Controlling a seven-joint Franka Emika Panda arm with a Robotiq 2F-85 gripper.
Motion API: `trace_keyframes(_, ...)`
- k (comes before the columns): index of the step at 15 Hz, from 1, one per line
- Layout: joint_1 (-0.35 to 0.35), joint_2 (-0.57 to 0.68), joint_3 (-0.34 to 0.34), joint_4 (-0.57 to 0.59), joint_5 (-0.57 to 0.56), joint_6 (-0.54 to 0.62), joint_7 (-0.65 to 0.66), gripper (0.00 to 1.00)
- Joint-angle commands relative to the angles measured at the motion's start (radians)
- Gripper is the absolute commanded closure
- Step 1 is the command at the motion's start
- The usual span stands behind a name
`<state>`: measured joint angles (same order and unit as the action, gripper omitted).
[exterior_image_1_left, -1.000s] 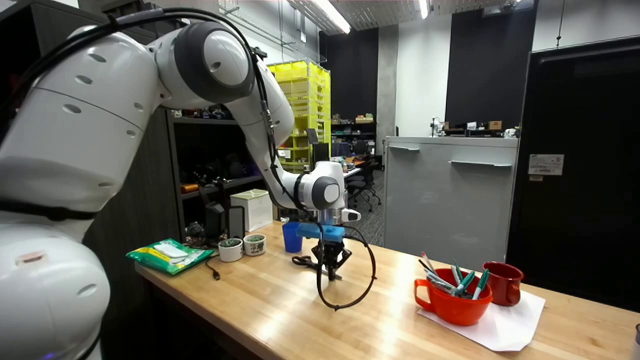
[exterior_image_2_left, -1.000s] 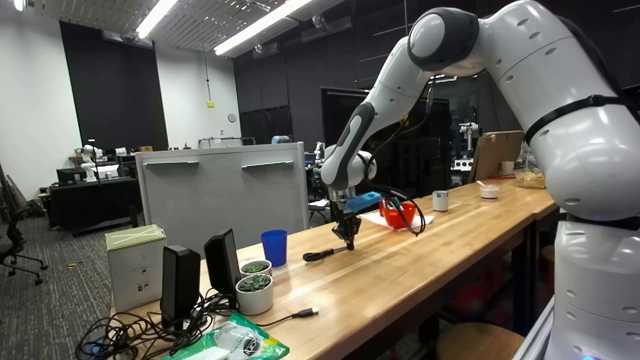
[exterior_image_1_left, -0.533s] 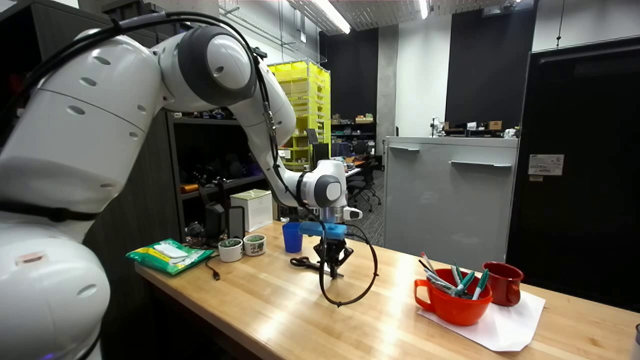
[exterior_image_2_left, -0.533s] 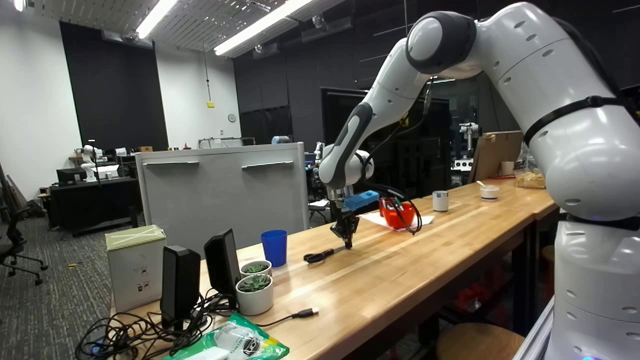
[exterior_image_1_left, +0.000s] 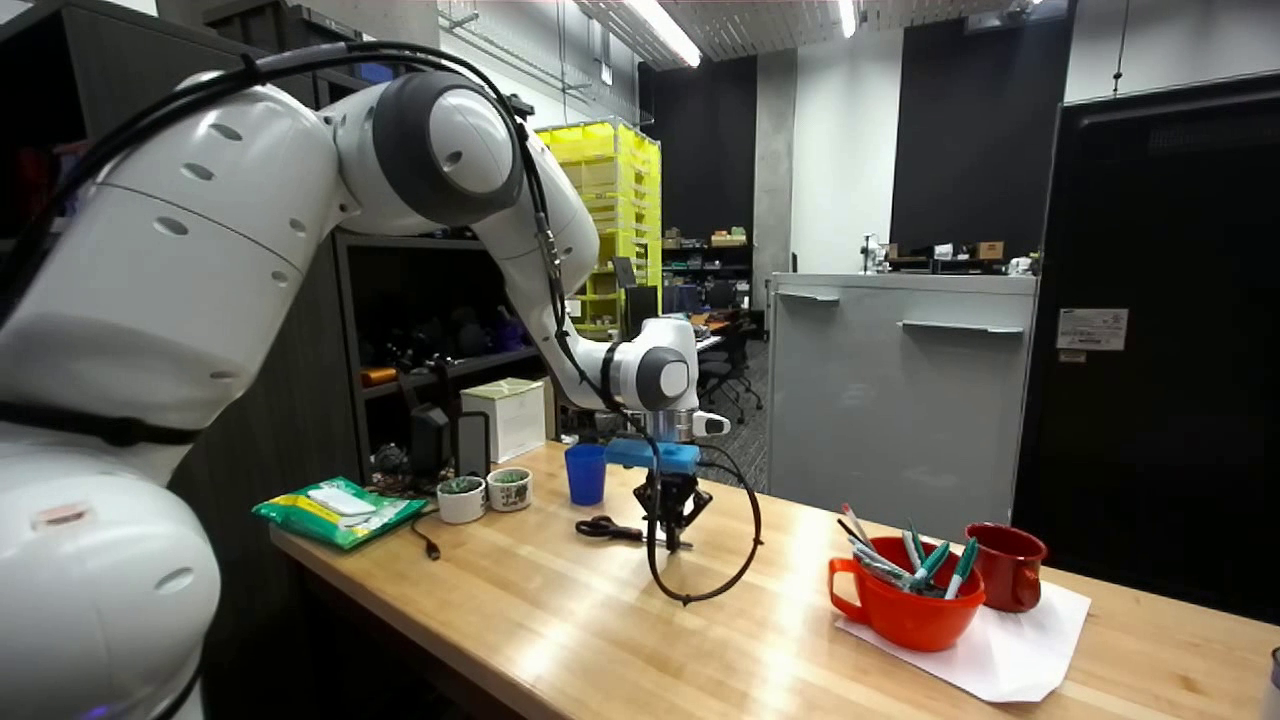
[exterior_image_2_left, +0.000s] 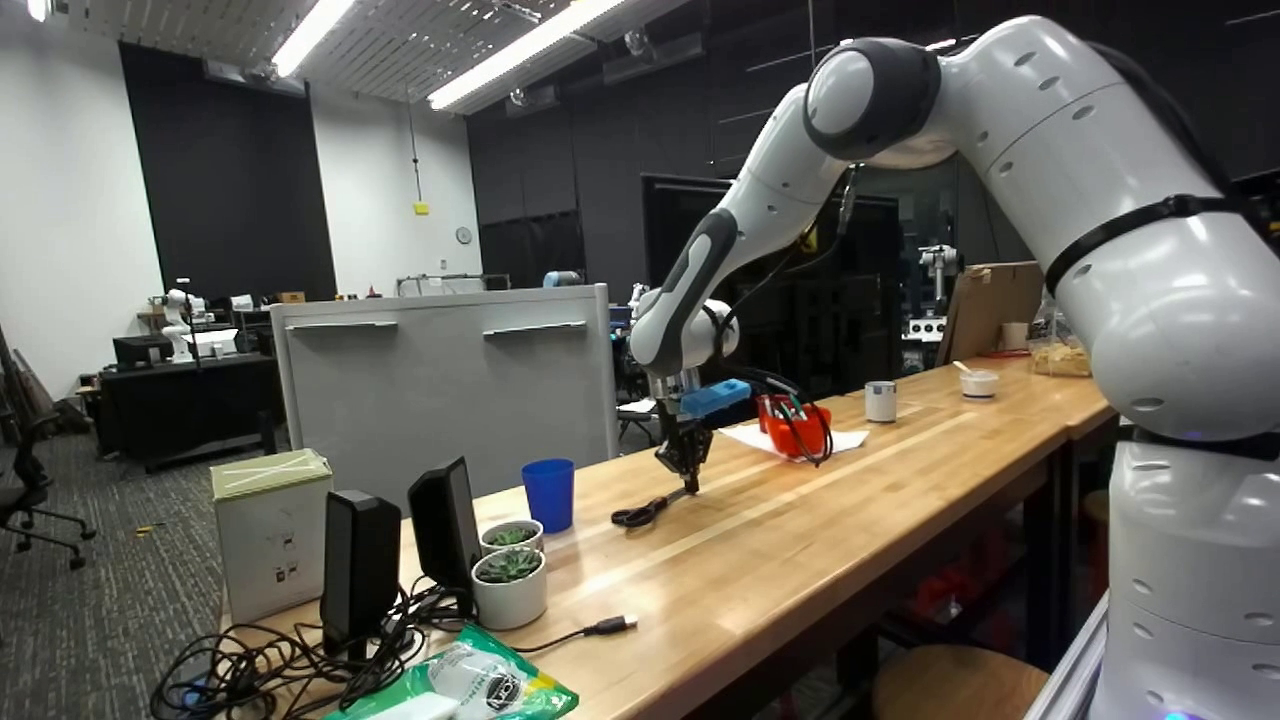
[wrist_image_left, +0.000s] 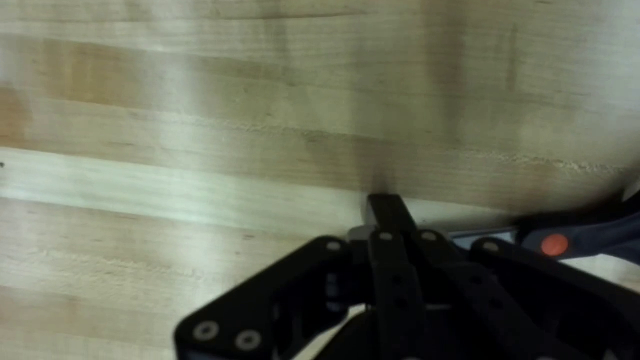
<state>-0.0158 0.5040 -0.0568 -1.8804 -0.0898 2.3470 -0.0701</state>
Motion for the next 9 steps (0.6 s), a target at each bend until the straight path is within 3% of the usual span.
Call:
trace_keyframes(1,0.000,0.029,0.004,0.055,-0.016,-0.044,0.003,1.00)
trace_keyframes(9,0.011,0.086,0.008,0.151,-0.020,-0.095,0.008,1.00)
